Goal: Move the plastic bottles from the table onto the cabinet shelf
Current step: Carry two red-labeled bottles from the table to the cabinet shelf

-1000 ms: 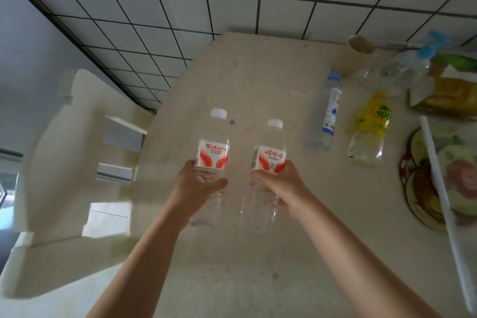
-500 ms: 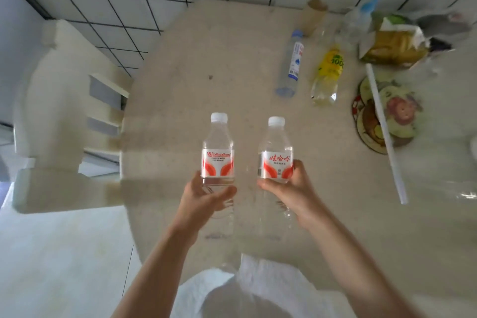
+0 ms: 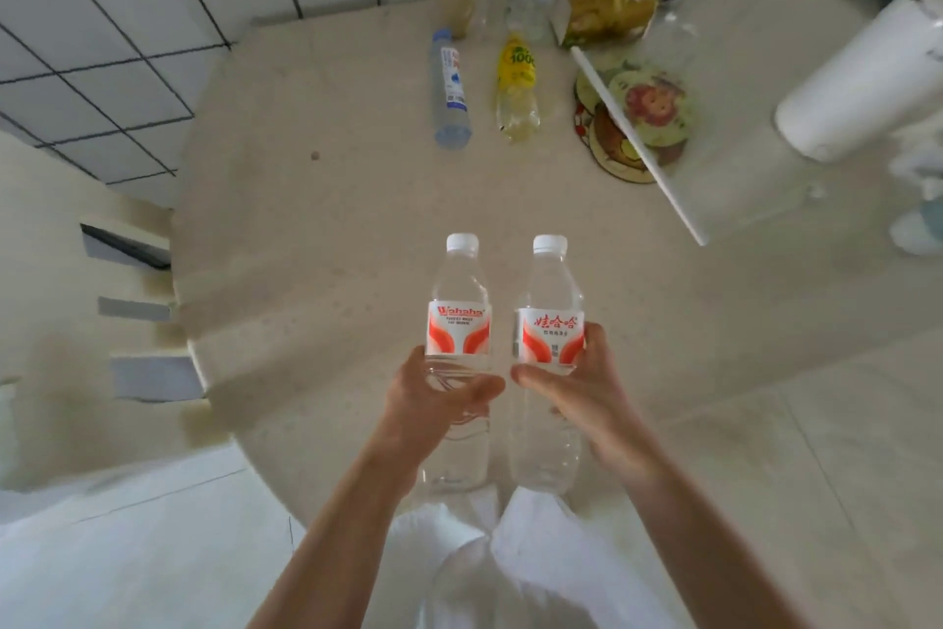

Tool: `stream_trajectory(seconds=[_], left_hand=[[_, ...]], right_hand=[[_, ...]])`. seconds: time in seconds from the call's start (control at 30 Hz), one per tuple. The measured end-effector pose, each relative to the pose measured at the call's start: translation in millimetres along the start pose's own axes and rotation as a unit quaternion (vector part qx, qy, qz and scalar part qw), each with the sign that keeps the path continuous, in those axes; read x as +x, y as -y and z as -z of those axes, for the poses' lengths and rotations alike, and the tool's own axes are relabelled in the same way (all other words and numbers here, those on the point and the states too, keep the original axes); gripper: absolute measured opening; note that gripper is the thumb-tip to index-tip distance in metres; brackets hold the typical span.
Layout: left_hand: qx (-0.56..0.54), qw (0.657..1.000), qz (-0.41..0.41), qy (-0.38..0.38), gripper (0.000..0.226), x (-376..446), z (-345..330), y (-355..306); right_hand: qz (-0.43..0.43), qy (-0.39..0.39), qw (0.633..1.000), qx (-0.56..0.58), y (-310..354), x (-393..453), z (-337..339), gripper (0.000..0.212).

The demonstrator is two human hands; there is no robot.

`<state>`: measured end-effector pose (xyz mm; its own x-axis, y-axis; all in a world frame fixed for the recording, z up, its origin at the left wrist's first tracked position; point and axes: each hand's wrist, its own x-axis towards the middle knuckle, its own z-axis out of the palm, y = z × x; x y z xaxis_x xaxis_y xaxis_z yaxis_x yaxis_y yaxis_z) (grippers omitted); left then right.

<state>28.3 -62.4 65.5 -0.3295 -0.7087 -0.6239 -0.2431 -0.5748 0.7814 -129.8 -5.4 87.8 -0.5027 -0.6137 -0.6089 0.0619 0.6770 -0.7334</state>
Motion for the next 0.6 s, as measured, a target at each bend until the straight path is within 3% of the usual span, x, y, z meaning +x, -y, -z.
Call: stream_trajectory(seconds=[0.1, 0.27, 0.6], left_hand=[[0.048, 0.999, 0.003, 0.012, 0.051, 2.9, -16.1, -0.9], [0.128, 0.986, -0.013, 0.102, 0.052, 2.1, -65.3, -0.1], [0.211, 0.934, -0.043, 0.286, 0.034, -71.6, -184.0, 33.6]], right_hand=[[-0.015, -0.029, 0.999, 0.043, -15.1, -10.6, 17.4, 0.064], [-0.026, -0.123, 0.985, 0.121, -55.1, -39.4, 67.1, 0.053], [-0.087, -0.283, 0.923, 0.248, -163.2, -140.6, 156.6, 0.058]])
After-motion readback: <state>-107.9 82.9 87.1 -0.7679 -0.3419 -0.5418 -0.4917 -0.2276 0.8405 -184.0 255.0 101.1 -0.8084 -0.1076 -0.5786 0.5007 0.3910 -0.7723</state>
